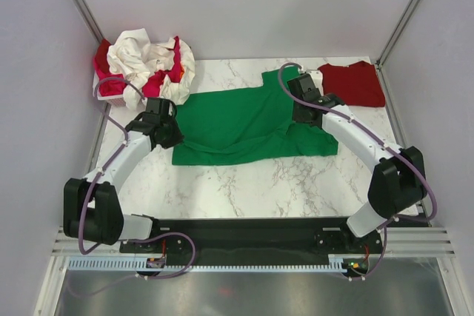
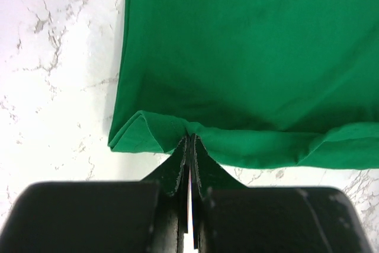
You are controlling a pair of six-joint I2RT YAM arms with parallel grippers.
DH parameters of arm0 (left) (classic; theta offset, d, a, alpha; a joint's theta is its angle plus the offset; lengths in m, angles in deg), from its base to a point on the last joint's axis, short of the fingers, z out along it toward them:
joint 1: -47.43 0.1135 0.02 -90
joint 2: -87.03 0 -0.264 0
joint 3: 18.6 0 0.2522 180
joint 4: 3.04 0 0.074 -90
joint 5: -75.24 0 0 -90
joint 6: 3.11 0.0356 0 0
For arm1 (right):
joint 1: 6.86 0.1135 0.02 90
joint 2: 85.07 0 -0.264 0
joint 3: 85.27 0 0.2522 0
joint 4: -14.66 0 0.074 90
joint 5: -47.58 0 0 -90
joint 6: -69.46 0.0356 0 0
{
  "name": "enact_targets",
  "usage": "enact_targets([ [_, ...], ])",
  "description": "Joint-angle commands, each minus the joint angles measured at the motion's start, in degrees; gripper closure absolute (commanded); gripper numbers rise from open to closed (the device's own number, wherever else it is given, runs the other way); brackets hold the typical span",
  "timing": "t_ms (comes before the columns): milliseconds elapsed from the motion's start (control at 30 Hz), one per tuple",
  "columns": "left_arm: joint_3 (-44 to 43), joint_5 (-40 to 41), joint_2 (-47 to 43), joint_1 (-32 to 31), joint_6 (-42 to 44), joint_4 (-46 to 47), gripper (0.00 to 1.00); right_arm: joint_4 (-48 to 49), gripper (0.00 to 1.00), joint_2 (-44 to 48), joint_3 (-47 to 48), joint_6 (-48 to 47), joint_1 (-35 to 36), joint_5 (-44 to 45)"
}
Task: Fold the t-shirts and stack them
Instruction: Fold the tshirt
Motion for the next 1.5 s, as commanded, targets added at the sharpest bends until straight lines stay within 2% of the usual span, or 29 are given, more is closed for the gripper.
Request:
enact_targets([
  [0,-3.96,2.7,2.04,0.96,2.72,1.84,0.98,1.97,1.0,-2.39,3.74,-1.69,-0.77,0.89],
  [200,-6.51,1.91,6.86,3.16,3.07,1.93,0.98,1.88,1.0,-5.91,7.7,-1.95,-2.71,0.45],
  [533,-11.78,0.41,15.39,3.25,3.77,1.85,0.98,1.79,1.0,-12.68,12.18,-2.04,-4.55,-0.26],
  [700,-15.91,1.38,20.84,3.51,4.65,1.76,0.92,1.71,1.0,-18.65,16.31,-1.87,-5.96,0.09],
  [767,-17.93,1.38,21.81,3.86,5.09,1.67,0.79,1.27,0.76,-22.15,20.52,-1.69,-7.36,-0.26],
  [800,-18.54,1.12,22.6,4.3,5.35,1.5,0.6,0.31,0.4,-23.48,24.27,-1.69,-8.41,0.0],
  [833,-20.03,0.77,22.69,4.48,5.53,1.32,0.49,-0.31,0.31,-24.89,26.4,-1.78,-8.94,0.53],
  [867,-20.91,0.68,22.87,4.66,5.62,0.97,0.44,-1.19,0.24,-27.51,28.68,-1.87,-9.56,0.88],
  [900,-21.71,0.76,22.35,5.01,5.71,0.53,0.34,-3.11,0.12,-28.75,31.14,-2.04,-10.08,1.23],
  [967,-23.47,1.73,21.03,5.1,5.97,-0.96,0.21,-5.66,0.09,-30.95,38.35,-3.0,-11.32,2.02],
  [1033,-22.86,1.64,17.19,5.01,5.8,-1.49,0.17,-7.87,0.07,-30.27,40.57,-3.45,-11.67,3.08],
  [1100,-19.28,1.21,12.1,4.92,4.57,-1.49,0.17,-7.18,0.06,-23.53,35.17,-3.54,-11.67,3.61],
  [1133,-17.69,0.77,10.49,4.83,4.13,-1.49,0.17,-6.39,0.06,-23.49,32.08,-3.36,-11.76,3.44],
  [1167,-15.76,0.33,8.65,4.83,3.6,-1.32,0.17,-5.51,0.05,-18.62,28.48,-2.93,-11.76,2.83],
  [1200,-13.74,-0.2,7.15,4.83,2.55,-1.32,0.17,-2.8,0.03,-15.96,20.0,-1.79,-11.93,1.78],
  [1267,-6.8,-0.99,2.58,4.75,1.32,-0.62,0.18,0.63,0.02,-8.08,11.09,-0.29,-13.86,-3.04],
  [1300,-4.16,-2.73,1.26,4.83,0.36,1.13,0.19,3.7,0.02,-5.76,2.78,1.63,-14.74,-7.94],
  [1333,0.74,-3.71,-0.4,4.75,-0.26,2.45,0.19,4.95,0.02,-3.65,-0.87,2.35,-16.31,-10.08],
  [1400,5.42,-4.68,-4.19,4.75,-1.67,6.48,0.19,7.67,0.02,1.19,-9.56,2.97,-17.12,-11.85],
  [1467,10.7,-6.0,-6.21,4.75,-2.99,8.69,0.19,9.17,0.02,4.18,-13.73,3.41,-17.21,-11.42],
])
